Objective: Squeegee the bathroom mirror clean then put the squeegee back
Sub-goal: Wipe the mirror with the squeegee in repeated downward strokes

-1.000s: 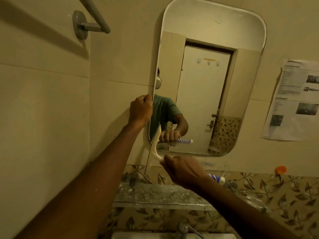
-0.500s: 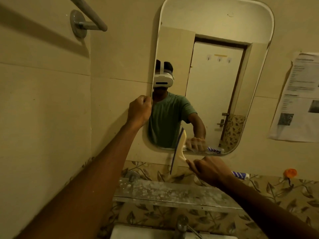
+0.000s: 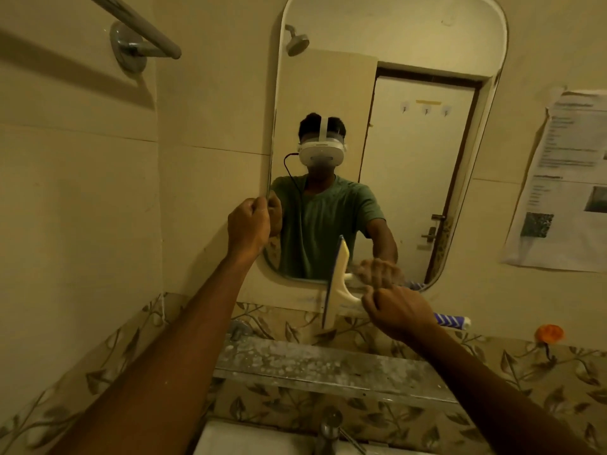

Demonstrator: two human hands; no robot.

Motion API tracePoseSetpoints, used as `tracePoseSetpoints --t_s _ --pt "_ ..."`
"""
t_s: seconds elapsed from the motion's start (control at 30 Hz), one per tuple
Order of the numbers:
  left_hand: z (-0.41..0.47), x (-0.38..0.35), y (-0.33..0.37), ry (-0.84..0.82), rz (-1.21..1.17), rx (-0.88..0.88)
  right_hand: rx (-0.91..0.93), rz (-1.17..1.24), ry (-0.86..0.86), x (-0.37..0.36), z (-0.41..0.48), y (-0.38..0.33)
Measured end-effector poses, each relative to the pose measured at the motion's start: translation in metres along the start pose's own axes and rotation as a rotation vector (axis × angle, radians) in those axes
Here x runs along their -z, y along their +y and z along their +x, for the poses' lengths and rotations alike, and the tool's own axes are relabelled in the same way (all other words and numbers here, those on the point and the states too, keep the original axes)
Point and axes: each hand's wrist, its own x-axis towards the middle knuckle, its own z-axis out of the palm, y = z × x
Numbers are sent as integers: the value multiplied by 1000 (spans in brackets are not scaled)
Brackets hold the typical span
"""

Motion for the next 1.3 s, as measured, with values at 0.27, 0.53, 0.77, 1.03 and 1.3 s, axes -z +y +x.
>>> tracePoseSetpoints --t_s 0.27,0.53,0.77,1.03,1.3 --pt "-7 -2 -9 16 156 -2 59 136 2 9 3 -33" --pt "-10 -13 -14 121 171 69 62 91 0 11 16 -28" --pt "-9 -13 -18 68 183 76 -90 31 48 -1 -27 36" --pt "-17 -16 -20 106 142 84 6 177 80 -4 15 -71" --pt "-23 -15 -17 155 94 101 -41 137 25 -14 4 -7"
